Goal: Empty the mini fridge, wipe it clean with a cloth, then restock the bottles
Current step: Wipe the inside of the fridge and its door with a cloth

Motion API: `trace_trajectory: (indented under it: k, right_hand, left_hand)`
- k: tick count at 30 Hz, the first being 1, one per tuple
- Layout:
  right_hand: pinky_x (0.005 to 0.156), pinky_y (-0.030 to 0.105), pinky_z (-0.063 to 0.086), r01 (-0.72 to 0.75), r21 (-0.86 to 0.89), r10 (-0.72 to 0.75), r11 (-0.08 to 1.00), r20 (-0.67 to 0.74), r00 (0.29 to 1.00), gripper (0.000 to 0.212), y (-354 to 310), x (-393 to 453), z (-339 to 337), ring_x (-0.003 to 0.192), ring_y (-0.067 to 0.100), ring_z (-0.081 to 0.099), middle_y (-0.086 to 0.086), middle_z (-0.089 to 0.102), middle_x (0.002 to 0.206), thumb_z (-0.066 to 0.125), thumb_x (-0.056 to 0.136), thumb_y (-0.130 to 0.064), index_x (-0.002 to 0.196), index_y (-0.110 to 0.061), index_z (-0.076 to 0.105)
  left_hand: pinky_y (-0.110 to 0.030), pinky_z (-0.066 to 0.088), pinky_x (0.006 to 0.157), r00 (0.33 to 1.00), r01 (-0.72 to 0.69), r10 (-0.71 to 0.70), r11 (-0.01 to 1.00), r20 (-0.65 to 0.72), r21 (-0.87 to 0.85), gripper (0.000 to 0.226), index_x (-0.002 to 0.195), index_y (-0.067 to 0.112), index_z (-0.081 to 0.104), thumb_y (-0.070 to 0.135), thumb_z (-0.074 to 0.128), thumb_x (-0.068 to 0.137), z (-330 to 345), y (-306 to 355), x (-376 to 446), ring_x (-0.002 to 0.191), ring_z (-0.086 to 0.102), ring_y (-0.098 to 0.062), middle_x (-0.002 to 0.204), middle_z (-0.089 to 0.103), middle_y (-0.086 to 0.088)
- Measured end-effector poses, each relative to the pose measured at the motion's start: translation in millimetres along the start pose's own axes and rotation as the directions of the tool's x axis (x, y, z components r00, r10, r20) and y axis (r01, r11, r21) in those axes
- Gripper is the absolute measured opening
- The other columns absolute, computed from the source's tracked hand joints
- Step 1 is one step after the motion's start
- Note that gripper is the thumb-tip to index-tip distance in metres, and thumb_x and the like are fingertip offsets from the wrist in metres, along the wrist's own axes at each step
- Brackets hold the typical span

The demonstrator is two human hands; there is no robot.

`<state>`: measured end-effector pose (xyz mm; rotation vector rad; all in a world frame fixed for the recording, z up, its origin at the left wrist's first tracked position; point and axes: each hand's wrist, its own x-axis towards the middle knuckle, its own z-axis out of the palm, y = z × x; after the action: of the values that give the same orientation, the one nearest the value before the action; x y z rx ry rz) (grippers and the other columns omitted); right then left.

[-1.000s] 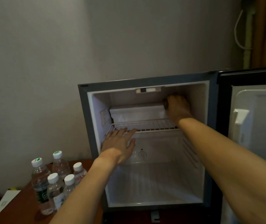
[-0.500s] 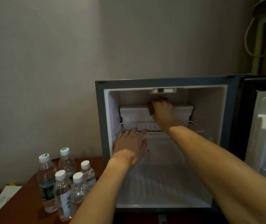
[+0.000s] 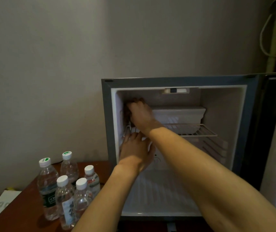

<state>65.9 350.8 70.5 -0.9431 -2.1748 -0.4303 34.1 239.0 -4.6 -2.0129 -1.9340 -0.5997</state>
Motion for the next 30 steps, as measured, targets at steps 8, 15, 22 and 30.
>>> trace_trajectory:
  k: [8, 15, 22, 30]
  right_hand:
    - [0.071, 0.039, 0.041, -0.114, -0.043, 0.114, 0.993, -0.01, 0.993, 0.026, 58, -30, -33, 0.109, 0.037, 0.05, 0.014, 0.059, 0.117, 0.06, 0.084, -0.008, 0.109, -0.013, 0.066]
    - [0.084, 0.042, 0.05, -0.236, -0.065, 0.239, 0.97, 0.034, 0.97, 0.02, 127, -63, -71, 0.108, 0.04, 0.053, 0.018, 0.059, 0.114, 0.053, 0.087, -0.009, 0.103, -0.012, 0.064]
    - [0.109, 0.046, 0.037, -0.419, -0.238, 0.446, 0.876, 0.071, 0.892, 0.04, 154, -70, -77, 0.132, 0.043, 0.036, 0.02, 0.041, 0.142, 0.055, 0.094, -0.011, 0.134, -0.007, 0.05]
    - [0.099, 0.046, 0.041, -0.333, -0.213, 0.343, 0.918, 0.01, 0.939, 0.026, 143, -66, -69, 0.119, 0.044, 0.045, 0.021, 0.053, 0.128, 0.055, 0.092, -0.012, 0.117, -0.007, 0.06]
  left_hand:
    - [-0.045, 0.018, 0.123, 0.999, 0.005, -0.005, 1.0, 0.044, 0.008, 0.05, 0.155, 0.043, 0.028, 0.048, 0.032, 0.106, 2, 1, 4, 0.148, 0.029, -0.026, 0.162, 0.033, 0.002]
    - [-0.044, 0.017, 0.123, 0.994, 0.019, -0.025, 0.998, 0.106, 0.056, 0.052, 0.156, 0.046, 0.02, 0.052, 0.028, 0.106, 2, -2, 8, 0.15, 0.026, -0.025, 0.165, 0.027, 0.003]
    - [-0.046, 0.015, 0.125, 0.99, 0.036, -0.044, 0.997, 0.131, 0.061, 0.052, 0.156, 0.047, 0.017, 0.053, 0.025, 0.106, 2, -1, 9, 0.152, 0.021, -0.024, 0.166, 0.022, 0.004]
    - [-0.044, 0.013, 0.125, 0.998, 0.016, -0.019, 0.999, 0.066, 0.048, 0.055, 0.157, 0.046, 0.019, 0.056, 0.031, 0.103, 8, -3, 6, 0.151, 0.023, -0.025, 0.166, 0.025, 0.002]
